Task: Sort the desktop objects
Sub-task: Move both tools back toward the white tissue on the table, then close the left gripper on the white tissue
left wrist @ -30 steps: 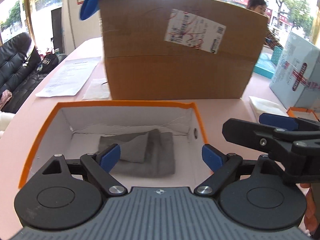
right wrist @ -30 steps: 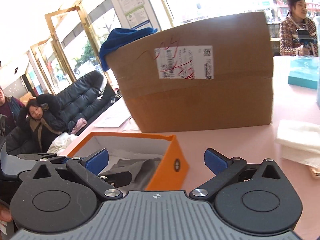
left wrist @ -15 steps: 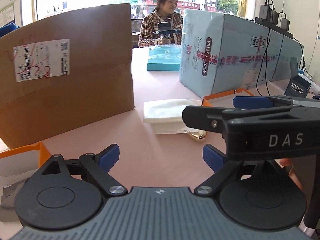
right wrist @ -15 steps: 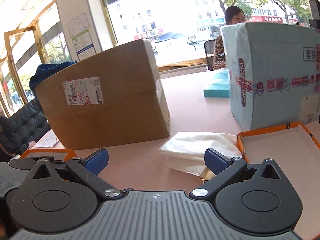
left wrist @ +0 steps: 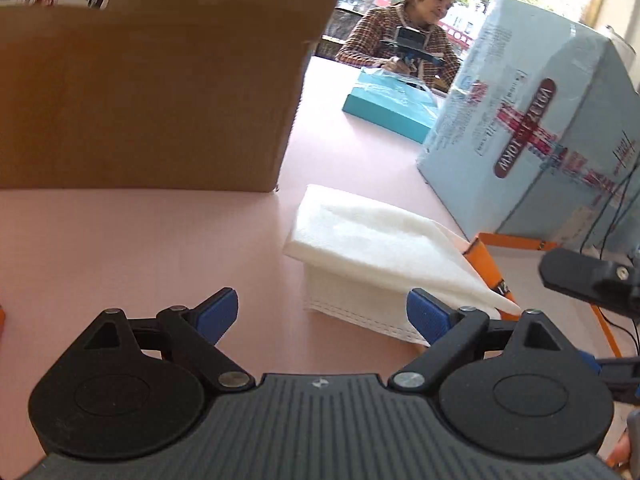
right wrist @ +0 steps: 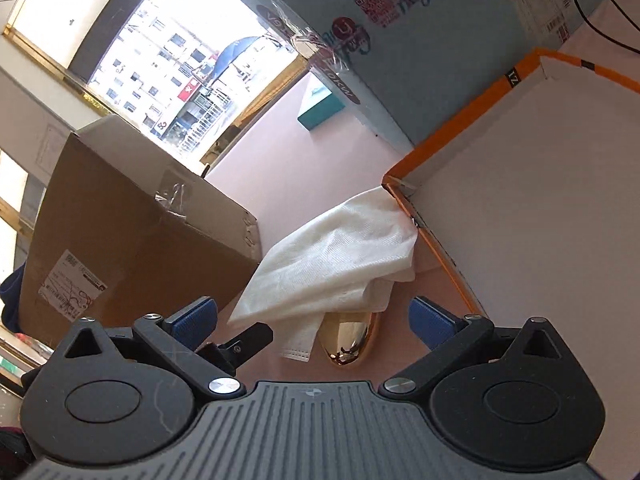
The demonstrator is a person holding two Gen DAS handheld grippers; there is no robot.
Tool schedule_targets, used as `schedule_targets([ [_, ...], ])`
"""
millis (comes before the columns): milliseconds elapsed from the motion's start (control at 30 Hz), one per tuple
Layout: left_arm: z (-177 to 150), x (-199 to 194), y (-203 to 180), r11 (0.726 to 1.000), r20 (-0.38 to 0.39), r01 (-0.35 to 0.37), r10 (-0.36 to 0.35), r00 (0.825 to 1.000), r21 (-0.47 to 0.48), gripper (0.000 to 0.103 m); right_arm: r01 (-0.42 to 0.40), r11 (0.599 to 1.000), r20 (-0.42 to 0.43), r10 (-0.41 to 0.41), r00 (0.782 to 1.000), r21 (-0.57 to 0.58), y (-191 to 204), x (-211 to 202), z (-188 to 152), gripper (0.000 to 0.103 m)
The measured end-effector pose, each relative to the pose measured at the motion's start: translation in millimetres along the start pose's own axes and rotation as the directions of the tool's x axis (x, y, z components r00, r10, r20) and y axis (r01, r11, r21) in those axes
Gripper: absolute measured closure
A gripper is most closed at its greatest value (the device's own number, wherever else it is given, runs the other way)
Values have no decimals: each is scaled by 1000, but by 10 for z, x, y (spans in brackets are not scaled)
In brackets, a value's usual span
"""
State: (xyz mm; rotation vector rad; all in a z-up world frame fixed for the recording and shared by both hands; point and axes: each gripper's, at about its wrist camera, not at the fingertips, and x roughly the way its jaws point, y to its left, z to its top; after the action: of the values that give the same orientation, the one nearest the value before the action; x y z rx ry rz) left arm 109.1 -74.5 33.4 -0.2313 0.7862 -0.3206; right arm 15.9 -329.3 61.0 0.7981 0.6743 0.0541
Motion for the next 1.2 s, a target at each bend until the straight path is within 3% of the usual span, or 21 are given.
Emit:
schedule_targets([
  [200, 32, 100, 69, 1000, 16, 20, -20, 1000, -19, 12, 11, 1000, -7, -11, 1000, 22, -104, 142, 37, 0],
  [333, 106, 75, 107, 992, 16, 84, -83, 996, -97, 12, 3, 1000, -26, -3, 1000, 25, -57, 197, 42, 0],
  [500, 228, 1, 63, 985, 95, 91, -78, 992, -145, 12, -21, 998, -4, 21, 1000, 62, 2, 203, 54, 0],
  [633, 277, -40, 85, 961, 136, 153, -123, 983, -232, 10, 63, 993, 26, -66, 997, 97, -24, 191, 84, 0],
  [800, 310, 283, -91, 972, -8, 115, -119, 993, -203, 7, 97, 987, 17, -100, 995, 126, -29, 340, 153, 2],
  [900, 262, 467, -62, 980, -36, 89, -97, 995, -180, 7, 143, 989, 35, -144, 989, 36, 17, 462, 207, 2],
  [1067, 271, 478, -25, 981, -47, 105, -114, 992, -162, 8, 132, 990, 23, -131, 991, -41, -20, 566, 285, 3],
  [1100, 265, 473, -33, 982, -44, 99, -107, 993, -158, 10, 142, 988, 29, -140, 990, -63, -14, 581, 282, 5],
  [1167, 257, 454, -42, 985, -37, 83, -90, 995, -149, 24, 167, 978, 23, -165, 986, -127, 35, 618, 250, 11],
  [1200, 254, 437, -31, 986, -34, 76, -82, 996, -146, 34, 179, 971, 20, -178, 984, -159, 61, 637, 233, 19],
])
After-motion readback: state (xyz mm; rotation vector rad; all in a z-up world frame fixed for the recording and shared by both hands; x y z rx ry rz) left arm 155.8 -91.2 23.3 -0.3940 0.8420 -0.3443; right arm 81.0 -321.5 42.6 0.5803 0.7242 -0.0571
